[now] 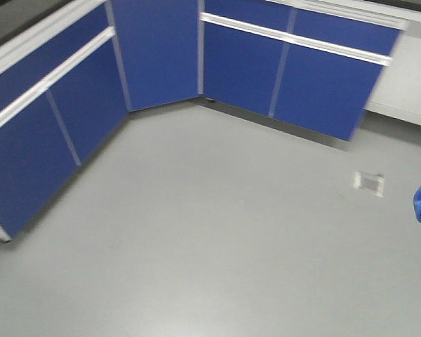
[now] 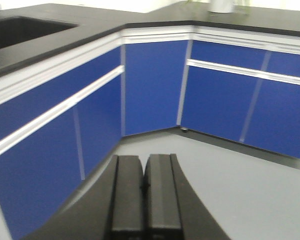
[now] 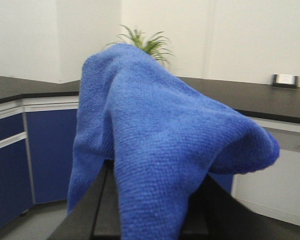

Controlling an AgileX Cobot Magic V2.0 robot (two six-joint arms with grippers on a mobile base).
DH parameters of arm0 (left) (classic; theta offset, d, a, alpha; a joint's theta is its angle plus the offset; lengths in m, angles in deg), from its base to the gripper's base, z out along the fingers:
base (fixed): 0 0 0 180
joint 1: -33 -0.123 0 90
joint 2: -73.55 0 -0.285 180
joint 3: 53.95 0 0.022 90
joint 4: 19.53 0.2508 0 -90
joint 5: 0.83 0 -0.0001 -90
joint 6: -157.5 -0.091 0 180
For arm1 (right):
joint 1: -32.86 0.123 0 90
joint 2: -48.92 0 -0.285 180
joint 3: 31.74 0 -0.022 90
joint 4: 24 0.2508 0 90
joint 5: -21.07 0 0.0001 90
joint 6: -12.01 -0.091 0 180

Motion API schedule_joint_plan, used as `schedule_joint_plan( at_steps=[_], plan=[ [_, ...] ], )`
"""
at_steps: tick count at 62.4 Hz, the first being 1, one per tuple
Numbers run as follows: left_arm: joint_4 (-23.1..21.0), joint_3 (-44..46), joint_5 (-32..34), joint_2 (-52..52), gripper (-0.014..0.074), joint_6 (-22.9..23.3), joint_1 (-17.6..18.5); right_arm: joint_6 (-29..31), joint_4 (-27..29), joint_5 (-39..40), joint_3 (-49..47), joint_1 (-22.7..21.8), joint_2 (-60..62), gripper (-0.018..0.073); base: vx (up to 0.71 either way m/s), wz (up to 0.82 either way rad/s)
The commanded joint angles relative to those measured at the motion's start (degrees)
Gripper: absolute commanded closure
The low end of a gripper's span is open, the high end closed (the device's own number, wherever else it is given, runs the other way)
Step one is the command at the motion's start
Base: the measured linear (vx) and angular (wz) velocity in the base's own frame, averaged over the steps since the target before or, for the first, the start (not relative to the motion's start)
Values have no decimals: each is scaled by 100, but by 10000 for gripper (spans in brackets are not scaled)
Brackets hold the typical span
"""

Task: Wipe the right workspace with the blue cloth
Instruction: 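Drive the base to the other bench holding the cloth in the right gripper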

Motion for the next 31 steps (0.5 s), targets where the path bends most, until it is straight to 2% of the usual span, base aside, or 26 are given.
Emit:
schedule_joint_plan(
  at_steps=[1,31],
  plan=[
    [6,-174,459,-93,602,49,27,19,-21,540,-160,3,-47,559,-16,-49],
    [6,-174,459,-93,602,49,27,19,-21,540,-160,3,-47,559,-11,-40]
  ],
)
